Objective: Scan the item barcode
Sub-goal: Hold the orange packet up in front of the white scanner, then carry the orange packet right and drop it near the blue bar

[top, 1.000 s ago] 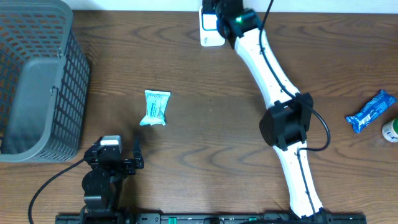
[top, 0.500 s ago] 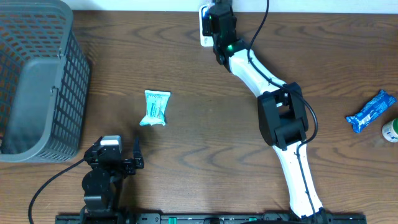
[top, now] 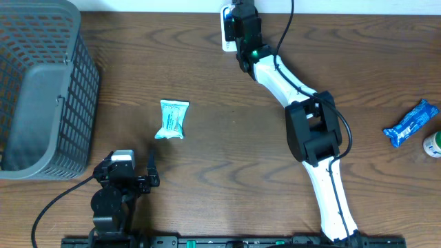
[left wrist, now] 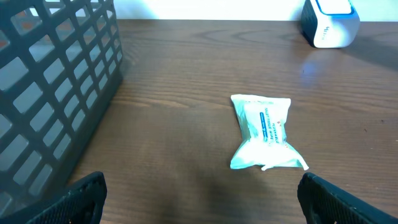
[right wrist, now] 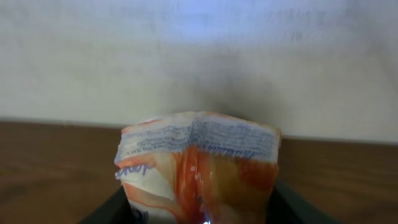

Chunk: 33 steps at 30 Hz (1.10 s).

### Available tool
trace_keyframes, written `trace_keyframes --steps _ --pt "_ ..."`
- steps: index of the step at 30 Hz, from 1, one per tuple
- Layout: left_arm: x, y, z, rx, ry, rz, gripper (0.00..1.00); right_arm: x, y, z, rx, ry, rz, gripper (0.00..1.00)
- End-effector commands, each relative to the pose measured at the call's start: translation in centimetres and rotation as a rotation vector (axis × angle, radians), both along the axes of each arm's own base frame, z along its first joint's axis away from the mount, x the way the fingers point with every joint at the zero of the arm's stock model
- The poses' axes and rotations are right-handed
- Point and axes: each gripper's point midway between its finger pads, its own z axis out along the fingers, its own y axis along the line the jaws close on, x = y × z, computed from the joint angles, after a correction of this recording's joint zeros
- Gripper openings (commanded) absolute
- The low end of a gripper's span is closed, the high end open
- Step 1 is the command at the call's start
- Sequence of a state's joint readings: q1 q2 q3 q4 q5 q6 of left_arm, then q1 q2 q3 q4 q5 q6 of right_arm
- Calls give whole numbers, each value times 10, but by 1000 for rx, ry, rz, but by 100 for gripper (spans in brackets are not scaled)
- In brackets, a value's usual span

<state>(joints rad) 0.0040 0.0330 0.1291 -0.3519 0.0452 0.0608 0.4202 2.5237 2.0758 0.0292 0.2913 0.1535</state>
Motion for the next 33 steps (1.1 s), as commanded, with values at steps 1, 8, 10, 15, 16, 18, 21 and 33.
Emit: trace_keyframes --steps 1,8,10,15,16,18,21,33 --pt "-1 3 -11 18 25 13 98 -13 -1 65 -44 -45 15 46" --pt "-1 3 -11 18 25 13 98 -77 -85 108 -274 192 -148 35" --pt "-1 3 -11 18 25 13 98 -104 -127 107 -379 315 -199 37" --pt "-1 3 -11 18 25 13 98 -146 -234 77 -498 614 -307 35" --pt "-1 3 -11 18 25 13 98 -150 -250 73 -498 647 -331 36" --pt "-1 3 -11 18 25 13 98 -160 -296 60 -483 725 -403 36" --pt "-1 3 -11 18 25 13 98 -171 -349 42 -417 799 -500 35" --pt "-1 3 -11 18 25 13 98 -197 -474 -54 90 906 -728 52"
